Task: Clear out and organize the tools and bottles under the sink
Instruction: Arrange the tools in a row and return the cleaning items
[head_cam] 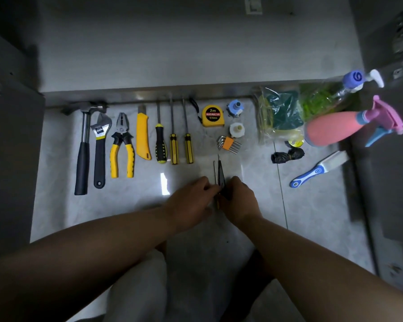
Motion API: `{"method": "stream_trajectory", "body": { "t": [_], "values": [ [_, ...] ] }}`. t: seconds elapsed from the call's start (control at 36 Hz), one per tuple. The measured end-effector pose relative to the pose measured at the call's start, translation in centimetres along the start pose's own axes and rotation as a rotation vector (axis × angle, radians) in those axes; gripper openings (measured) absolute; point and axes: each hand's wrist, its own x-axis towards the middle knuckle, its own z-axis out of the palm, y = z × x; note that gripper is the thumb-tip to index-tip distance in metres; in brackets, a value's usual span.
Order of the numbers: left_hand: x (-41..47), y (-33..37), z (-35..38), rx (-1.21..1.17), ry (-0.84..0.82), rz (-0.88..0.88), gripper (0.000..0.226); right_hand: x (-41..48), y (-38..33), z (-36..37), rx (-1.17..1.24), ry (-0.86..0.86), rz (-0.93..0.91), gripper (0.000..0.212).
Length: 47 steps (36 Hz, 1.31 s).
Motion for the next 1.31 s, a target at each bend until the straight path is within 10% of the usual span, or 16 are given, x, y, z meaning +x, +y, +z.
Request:
{"method": "stream_trajectory", "body": {
  "t": [0.28, 0.58, 0.92, 1.31],
  "values": [
    [0.4, 0.0, 0.4, 0.044, 0.105, -0.015, 0.084, 1.5, -1.6, -2.5, -0.152, 0.122, -0.208, 0.015],
    [0.5, -1.2, 1.0, 0.168, 0.025, 0.028, 0.071, 10.7, -11.6, -6.6, -0.468, 0.105, -0.393, 0.075],
    [-0.3, -0.7, 0.1, 0.083, 0.049, -0.022, 0.068, 9.8, -10.0, -7.0, -0.436, 0.189, -0.499, 0.056],
    [0.2, 0.1, -0.6, -0.061, 0.102, -0.101, 0.063, 0.0, 2.3, -5.6, -0.282, 0.092, 0.025, 0.06]
  ]
}}
